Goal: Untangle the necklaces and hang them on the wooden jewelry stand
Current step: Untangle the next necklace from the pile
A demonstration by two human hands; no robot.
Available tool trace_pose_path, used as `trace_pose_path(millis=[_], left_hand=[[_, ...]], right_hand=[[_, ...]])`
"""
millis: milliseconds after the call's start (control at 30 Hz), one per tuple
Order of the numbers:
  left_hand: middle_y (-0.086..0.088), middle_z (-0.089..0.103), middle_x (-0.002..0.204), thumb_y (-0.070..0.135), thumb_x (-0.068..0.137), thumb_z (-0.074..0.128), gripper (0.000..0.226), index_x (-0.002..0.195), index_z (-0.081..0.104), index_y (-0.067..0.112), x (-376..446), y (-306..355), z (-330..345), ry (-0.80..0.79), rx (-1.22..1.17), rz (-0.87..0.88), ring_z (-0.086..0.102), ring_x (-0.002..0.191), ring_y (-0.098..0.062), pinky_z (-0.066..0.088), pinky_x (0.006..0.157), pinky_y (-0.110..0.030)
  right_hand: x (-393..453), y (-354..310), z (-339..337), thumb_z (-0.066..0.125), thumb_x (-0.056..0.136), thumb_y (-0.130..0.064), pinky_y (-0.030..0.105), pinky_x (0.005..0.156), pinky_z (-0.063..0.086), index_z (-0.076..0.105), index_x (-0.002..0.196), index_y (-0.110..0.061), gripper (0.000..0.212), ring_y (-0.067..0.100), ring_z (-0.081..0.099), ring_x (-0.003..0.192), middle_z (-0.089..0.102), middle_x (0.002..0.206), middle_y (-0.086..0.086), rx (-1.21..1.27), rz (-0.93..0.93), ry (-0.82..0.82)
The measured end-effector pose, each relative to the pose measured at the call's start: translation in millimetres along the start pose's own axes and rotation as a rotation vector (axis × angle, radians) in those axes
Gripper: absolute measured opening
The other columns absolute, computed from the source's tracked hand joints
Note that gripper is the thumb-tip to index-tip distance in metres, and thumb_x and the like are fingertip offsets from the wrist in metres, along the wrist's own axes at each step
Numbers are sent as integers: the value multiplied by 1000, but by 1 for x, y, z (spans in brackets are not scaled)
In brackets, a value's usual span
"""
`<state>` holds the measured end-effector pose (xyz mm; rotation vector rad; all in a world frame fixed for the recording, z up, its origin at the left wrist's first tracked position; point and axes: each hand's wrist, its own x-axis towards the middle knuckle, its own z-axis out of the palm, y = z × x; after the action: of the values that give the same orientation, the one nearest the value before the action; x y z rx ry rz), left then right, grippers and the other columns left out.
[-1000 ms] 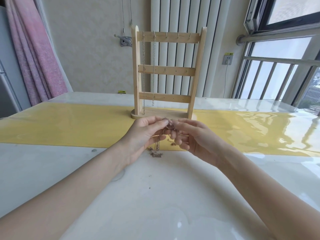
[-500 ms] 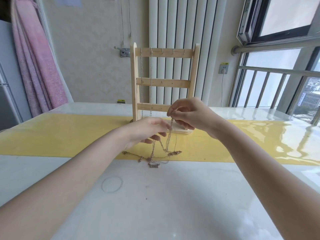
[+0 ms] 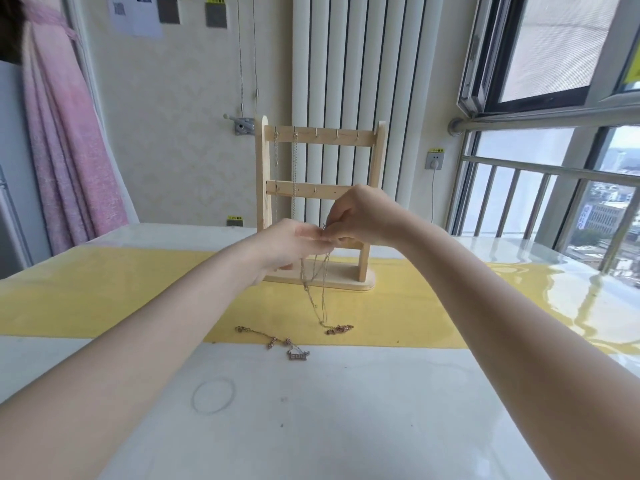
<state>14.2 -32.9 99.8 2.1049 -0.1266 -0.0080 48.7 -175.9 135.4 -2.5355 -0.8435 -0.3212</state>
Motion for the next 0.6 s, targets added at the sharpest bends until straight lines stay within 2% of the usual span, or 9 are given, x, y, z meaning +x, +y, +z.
trace_pose_path(millis=[100,200,267,367,433,467,500,533,600], left_hand=[[3,62,120,34,84,68,16,95,74,24,2,2,2,100,-11,-16,48,117,-21,34,96,-38],[2,61,120,33,84,67,18,95,74,20,5,3,2,118,1,-39,50,114,-28,34,100,-40],[2,60,123,33,84,68,15,92,74,22,8,0,1,121,-37,-48,48,118,-24,33,96,-39],[5,61,123,33,85,67,10,87,73,26,14,-7,2,115,-109,-43,48,111,-15,35,84,-31],[9,62,120,31,87,64,11,87,73,25,16,-14,2,95,-101,-55,48,109,-12,37,74,-25],[9,62,117,30,89,63,11,87,72,24,17,-18,1,69,-63,-67,48,111,-12,38,73,-24],[8,62,115,28,89,63,10,88,72,23,16,-22,0,28,-23,-106,49,111,-12,41,73,-22],[6,62,113,26,89,63,9,90,71,22,15,-29,0,-22,6,-169,51,107,-14,44,74,-22],[1,59,114,25,88,64,17,101,70,15,11,-45,-3,-120,9,-308,53,97,-17,51,74,-27]], right_hand=[[2,-4,-4,66,86,-14,14,57,39,73,90,-10,9,13,54,77,59,76,-5,-64,-22,-19],[7,-5,-4,65,87,-15,25,63,43,72,94,-8,12,18,54,87,62,89,4,-133,-23,-10],[9,-5,-3,65,88,-15,22,62,41,71,94,-8,11,17,53,86,64,90,4,-116,-12,-6],[10,-5,-1,65,88,-13,7,47,34,67,88,-11,3,11,51,67,57,71,-6,-49,33,-7],[12,-5,3,62,89,-10,7,47,40,63,83,-9,5,12,54,62,59,68,-3,-4,81,33],[14,-4,6,59,90,-8,13,55,49,63,84,-4,8,18,61,67,65,74,3,8,103,74],[16,-4,7,56,90,-6,26,66,56,64,87,2,11,25,66,74,69,82,10,10,131,122],[16,-3,10,54,88,-5,37,73,58,64,90,5,14,30,67,78,70,87,15,13,158,166],[16,-4,13,53,86,-7,46,76,58,64,93,8,20,33,67,74,70,90,21,64,186,222]])
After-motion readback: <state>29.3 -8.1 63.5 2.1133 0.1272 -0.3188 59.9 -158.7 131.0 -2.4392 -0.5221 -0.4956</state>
